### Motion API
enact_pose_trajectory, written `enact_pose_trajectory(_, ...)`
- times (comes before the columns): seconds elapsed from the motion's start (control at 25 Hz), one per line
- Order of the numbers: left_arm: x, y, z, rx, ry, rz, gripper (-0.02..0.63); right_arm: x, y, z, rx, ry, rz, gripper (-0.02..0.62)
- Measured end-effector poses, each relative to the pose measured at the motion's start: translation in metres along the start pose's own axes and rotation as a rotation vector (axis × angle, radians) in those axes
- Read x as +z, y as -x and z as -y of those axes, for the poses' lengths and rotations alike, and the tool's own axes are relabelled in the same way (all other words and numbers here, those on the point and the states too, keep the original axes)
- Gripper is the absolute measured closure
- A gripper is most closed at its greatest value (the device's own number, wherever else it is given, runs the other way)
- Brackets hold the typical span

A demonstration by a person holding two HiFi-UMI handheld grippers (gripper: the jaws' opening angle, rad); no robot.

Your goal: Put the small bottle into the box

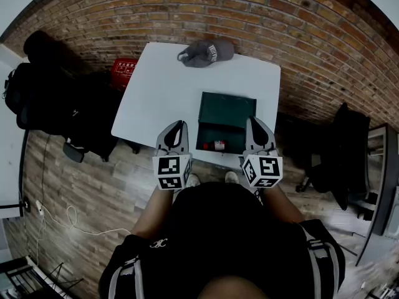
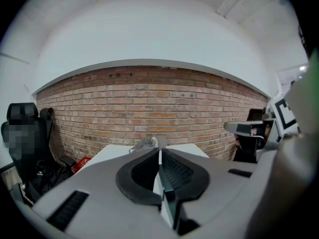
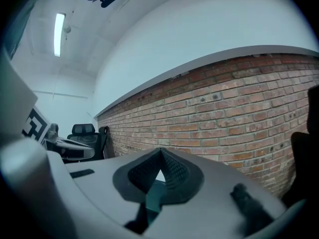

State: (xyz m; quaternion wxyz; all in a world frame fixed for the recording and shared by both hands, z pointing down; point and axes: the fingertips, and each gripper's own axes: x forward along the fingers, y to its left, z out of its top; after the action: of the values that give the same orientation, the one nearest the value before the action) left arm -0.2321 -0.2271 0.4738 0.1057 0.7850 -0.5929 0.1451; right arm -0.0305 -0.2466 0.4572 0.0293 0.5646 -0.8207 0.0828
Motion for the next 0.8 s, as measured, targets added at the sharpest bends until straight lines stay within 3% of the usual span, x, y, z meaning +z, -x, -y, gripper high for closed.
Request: enact_pose_trajectory(0.8, -0.008, 0.009, 0.007, -0.001, -0.012, -0.012, 0.578, -0.009, 0.01, -0.011, 0.049, -0.001, -0.027, 0.566)
